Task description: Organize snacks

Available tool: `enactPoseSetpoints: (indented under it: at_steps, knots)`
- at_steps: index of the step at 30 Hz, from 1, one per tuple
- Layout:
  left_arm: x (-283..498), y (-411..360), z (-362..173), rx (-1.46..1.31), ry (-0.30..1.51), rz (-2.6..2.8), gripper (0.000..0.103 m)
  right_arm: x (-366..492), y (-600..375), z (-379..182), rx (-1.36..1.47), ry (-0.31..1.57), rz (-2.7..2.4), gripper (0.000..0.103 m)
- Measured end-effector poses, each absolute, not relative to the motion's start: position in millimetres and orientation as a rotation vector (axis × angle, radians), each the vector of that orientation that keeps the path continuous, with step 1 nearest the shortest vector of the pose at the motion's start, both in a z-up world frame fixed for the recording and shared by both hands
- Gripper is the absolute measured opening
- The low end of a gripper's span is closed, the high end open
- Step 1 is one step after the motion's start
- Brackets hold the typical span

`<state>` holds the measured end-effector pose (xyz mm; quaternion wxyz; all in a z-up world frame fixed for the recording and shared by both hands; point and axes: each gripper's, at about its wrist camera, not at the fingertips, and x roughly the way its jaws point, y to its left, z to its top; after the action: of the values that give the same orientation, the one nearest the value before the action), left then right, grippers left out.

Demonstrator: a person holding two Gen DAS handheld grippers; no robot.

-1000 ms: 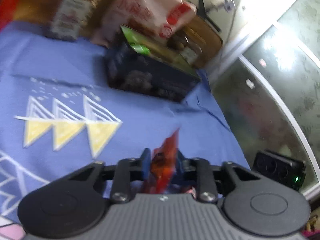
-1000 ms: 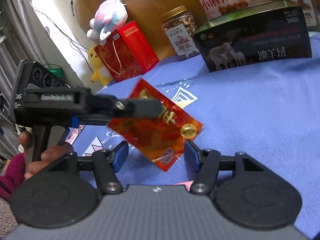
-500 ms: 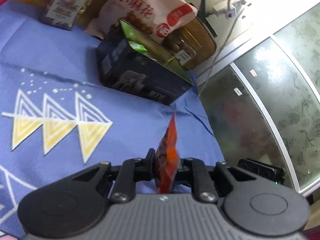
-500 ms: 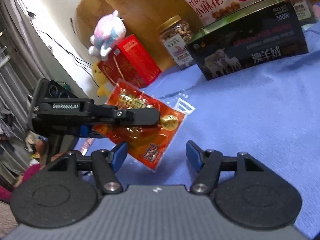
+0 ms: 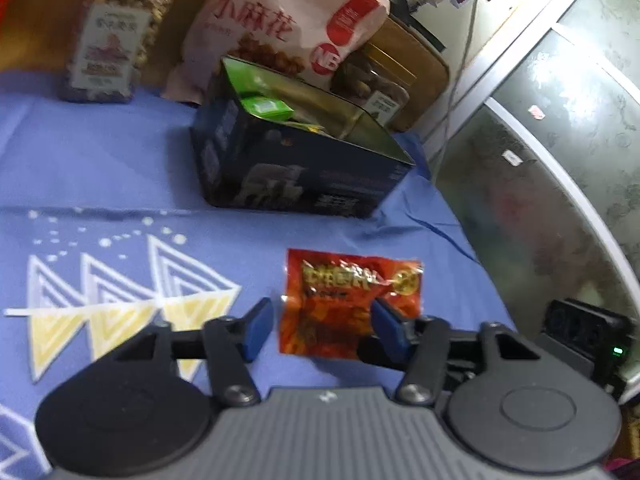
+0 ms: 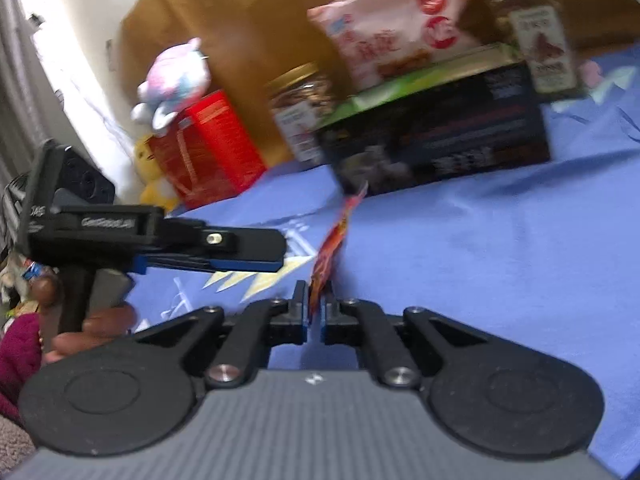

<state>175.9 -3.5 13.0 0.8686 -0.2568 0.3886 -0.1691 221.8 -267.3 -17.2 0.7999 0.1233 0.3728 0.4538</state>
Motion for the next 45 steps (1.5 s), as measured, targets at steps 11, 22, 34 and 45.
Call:
enactPoseSetpoints:
  at_steps: [11, 22, 34, 45]
  knots:
    - [200, 2, 4, -0.561, 0.842, -0.326, 0.089, 242, -290, -27, 0.435, 0.844, 0.988, 0.008]
    - [203, -2, 5, -0.688, 0.821, -0.496, 0.084, 258, -320, -41, 0.842, 0.870, 1.139, 0.004]
    - [199, -3, -2, -0.646, 0.852, -0.435, 0.090, 253, -322, -27, 0.636, 0.837, 0.998, 0.009]
    - [196, -9, -9, -0.624, 0.869, -0.439, 0.086, 260, -331, -48, 0.797, 0.973, 1.039, 0.045]
